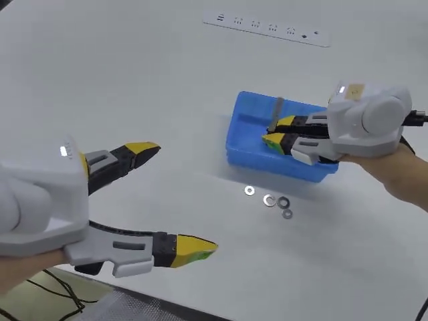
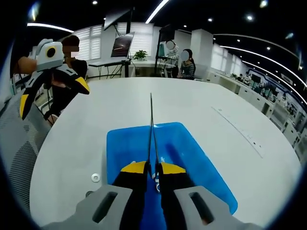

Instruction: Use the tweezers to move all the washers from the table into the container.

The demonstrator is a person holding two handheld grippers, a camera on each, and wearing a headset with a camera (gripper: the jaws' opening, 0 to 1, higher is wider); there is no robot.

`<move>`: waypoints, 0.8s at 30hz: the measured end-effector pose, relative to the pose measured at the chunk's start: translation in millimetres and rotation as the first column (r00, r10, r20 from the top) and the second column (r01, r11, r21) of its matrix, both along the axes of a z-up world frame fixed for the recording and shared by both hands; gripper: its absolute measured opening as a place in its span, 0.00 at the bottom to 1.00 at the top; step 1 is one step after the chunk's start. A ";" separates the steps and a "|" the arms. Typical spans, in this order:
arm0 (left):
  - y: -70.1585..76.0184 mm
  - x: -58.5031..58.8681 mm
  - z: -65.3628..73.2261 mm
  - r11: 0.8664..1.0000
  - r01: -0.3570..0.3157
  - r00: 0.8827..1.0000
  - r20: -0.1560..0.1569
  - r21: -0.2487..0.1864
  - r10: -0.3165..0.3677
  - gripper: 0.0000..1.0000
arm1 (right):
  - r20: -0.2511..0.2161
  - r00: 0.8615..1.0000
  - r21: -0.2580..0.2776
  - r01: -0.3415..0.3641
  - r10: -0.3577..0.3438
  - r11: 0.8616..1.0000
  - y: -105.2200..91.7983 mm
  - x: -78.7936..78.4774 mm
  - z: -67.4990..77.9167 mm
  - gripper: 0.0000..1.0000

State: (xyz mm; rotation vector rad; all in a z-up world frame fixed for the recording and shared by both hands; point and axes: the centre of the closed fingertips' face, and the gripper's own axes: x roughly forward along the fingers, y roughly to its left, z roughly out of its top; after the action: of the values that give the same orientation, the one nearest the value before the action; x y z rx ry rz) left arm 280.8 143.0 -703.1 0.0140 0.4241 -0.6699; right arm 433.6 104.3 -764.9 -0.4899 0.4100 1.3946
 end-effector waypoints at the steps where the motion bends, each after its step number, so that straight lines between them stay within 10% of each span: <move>1: 0.3 -0.7 -0.7 1.000 0.001 1.000 -0.003 0.003 -0.001 1.00 | 0.003 1.000 0.000 -0.001 0.001 1.000 0.6 -0.3 0.1 0.10; 24: 0.8 8.1 13.4 1.000 0.017 1.000 0.025 -0.009 -0.017 0.95 | 0.039 0.999 0.009 -0.026 0.026 1.000 9.5 -4.8 21.5 0.08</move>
State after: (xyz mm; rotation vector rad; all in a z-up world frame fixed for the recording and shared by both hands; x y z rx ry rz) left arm 288.9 143.9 -689.7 0.0168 0.3974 -0.6876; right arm 428.8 113.7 -743.5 -0.5155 0.3659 1.4094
